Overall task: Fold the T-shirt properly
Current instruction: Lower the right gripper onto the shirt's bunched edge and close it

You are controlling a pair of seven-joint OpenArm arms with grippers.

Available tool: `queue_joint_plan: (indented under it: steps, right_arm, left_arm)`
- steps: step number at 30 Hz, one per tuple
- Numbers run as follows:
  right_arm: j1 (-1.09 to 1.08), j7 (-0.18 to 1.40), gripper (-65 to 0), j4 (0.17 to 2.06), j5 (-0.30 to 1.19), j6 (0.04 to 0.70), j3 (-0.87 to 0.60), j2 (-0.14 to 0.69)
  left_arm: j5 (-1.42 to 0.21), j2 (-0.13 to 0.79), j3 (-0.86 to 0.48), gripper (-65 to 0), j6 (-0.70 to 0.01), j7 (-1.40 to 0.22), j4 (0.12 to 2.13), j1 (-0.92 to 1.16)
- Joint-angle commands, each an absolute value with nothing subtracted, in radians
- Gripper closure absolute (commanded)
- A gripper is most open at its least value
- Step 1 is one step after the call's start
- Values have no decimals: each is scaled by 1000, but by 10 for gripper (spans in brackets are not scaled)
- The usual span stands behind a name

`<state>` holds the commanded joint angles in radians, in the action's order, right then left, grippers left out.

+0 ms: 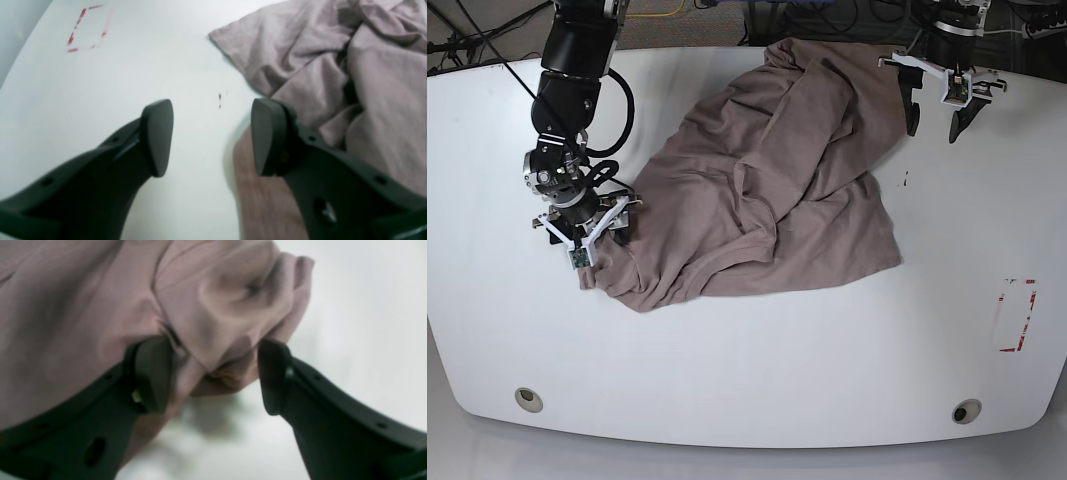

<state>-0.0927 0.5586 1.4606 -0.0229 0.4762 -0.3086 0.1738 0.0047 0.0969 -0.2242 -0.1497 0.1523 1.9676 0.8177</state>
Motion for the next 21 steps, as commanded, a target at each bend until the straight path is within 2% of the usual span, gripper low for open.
queue_joint_plan:
  steps: [6,21]
  right_arm:
    - [-69,558,-387,1438,-16,481,-306,202]
    - [-56,554,-379,1412,18,506,-299,187]
  left_arm:
    - [2,96,-225,-345,-152,152,1967,813]
    - [0,96,-220,-347,-153,150,1966,807]
